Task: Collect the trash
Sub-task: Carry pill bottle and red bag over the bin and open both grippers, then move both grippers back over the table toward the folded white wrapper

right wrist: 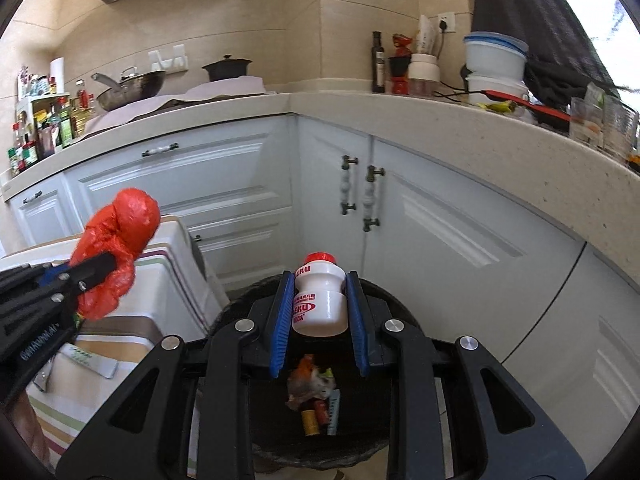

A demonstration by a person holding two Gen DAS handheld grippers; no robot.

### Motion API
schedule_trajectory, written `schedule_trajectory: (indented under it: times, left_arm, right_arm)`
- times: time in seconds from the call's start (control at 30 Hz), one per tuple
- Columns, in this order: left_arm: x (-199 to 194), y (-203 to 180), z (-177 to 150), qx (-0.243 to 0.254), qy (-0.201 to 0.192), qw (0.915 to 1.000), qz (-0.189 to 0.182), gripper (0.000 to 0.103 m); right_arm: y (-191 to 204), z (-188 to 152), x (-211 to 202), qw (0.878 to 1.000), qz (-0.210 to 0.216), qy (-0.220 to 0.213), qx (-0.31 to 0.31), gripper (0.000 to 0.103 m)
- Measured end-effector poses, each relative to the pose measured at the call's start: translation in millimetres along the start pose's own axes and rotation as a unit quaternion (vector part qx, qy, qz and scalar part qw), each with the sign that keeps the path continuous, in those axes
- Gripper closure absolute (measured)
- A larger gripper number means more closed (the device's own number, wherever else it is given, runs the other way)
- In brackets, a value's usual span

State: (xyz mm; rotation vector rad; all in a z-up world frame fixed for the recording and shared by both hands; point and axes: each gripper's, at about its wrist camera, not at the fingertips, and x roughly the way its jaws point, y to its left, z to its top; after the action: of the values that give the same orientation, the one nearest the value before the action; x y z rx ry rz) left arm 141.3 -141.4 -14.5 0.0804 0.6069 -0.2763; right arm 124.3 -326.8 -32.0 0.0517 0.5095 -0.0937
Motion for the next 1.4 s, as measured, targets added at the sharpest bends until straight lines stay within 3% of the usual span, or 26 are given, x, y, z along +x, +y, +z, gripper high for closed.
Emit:
schedule_trajectory:
  times: [0.37, 0.43, 0.47, 0.67, 0.97, 1.4]
  left_arm:
    - [31.6, -32.2, -1.5, 0.022, 0.012, 0.9996, -0.013, 0.089]
    - [37.9, -37.5, -1.1, 0.026, 0.010, 0.9995, -0.016, 0.083]
    - [42.7, -40.3, -1.0, 0.029, 0.013, 0.9994, -0.015, 0.076]
    - [58.3, -48.8, -3.9, 0.037, 0.031, 0.9987, -0.015, 0.062]
    - [45.1, -39.5, -10.2, 0.031, 0.036, 0.9989, -0.002, 0.055]
    - [-3.2, 4.3, -25.5, -0.001, 0.032, 0.9991, 0.027, 0.054]
  right_arm:
    - [-27.2, -2.7, 21.1, 1.000, -0.007, 0.007, 0.012, 0.077]
    - [-31.9, -3.6, 29.5, 1.000, -0.009, 0.009, 0.017, 0.072]
    - [-35.3, -4.9, 33.1, 1.000, -0.015, 0.010, 0.022, 0.063]
    - [-46.4, -8.6, 38.6, 0.999, -0.023, 0.019, 0.032, 0.062]
    - [-38.0, -14.2, 31.8, 0.999, -0.007, 0.026, 0.037, 0.062]
    - [12.5, -23.4, 6.4, 0.998, 0.049, 0.033, 0.023, 0.062]
